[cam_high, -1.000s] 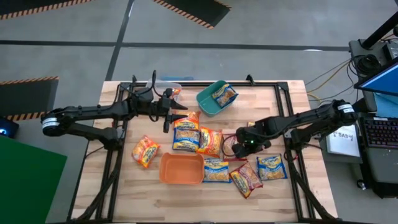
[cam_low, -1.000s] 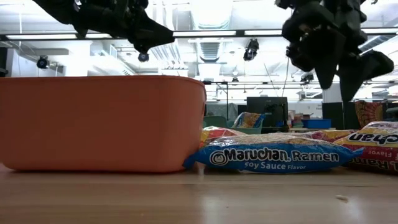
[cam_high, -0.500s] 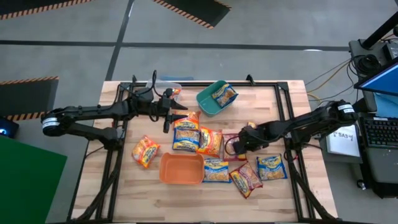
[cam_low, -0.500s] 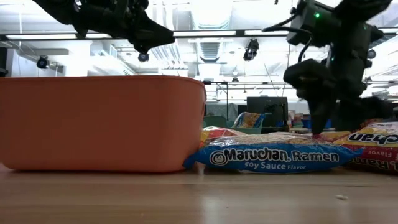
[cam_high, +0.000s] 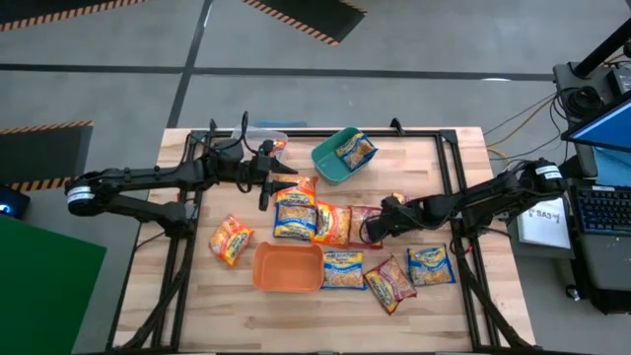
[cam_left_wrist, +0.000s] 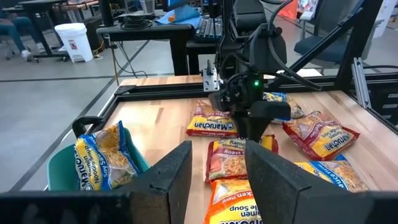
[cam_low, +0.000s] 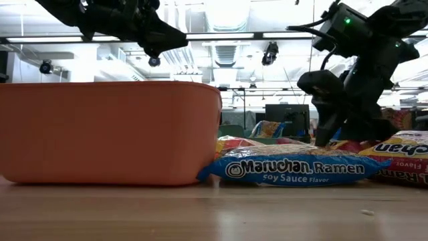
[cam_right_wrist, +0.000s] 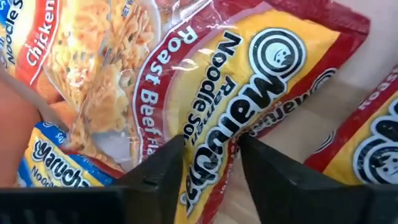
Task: Sort Maruchan noodles
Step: Put the red noodle pack into the orange bin
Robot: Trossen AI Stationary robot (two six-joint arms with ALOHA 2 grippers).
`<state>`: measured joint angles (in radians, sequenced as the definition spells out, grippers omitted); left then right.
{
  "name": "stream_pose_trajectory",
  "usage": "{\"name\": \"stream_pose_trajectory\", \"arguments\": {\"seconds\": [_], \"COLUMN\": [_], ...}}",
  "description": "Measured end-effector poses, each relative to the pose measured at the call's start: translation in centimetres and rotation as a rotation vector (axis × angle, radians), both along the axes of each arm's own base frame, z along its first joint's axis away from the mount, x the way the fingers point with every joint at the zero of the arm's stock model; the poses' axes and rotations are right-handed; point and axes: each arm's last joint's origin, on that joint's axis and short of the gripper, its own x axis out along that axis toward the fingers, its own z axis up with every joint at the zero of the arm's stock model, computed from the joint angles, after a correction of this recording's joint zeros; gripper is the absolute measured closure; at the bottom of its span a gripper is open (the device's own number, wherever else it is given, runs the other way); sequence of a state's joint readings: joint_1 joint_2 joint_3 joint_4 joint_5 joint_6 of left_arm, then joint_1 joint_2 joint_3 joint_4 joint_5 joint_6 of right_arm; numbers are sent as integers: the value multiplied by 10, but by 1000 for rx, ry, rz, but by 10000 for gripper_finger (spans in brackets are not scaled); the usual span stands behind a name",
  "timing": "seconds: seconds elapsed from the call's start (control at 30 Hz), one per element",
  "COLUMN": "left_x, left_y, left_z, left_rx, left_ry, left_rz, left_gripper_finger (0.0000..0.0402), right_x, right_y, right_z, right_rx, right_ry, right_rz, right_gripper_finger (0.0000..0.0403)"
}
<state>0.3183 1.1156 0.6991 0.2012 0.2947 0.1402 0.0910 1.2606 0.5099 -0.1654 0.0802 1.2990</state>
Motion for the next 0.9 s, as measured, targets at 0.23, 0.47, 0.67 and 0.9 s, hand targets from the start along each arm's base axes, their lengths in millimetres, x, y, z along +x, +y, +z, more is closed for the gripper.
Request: {"name": "stream_pose_trajectory", "arguments": {"seconds": [0.23,0.47,0.67,0.9], "left_x": [0,0,0,0], "left_y": [0,0,0,0], "left_z": [0,0,1,1], "left_rx": [0,-12,-29,-51], "left_ry": [0,-4,-16,-16], "left_rz": [0,3,5,10], "left_gripper_finger": [269,269,269,269], "right_x": [3,5,1,-5], "right_y": [0,1,0,-1], "right_z": [6,18,35,54], "right_rx": [-14,-6,-38,-89], "right_ry": [-25,-72,-154,-253], "right_rz": [23,61,82,117], "right_gripper_finger": [378,393,393,394]}}
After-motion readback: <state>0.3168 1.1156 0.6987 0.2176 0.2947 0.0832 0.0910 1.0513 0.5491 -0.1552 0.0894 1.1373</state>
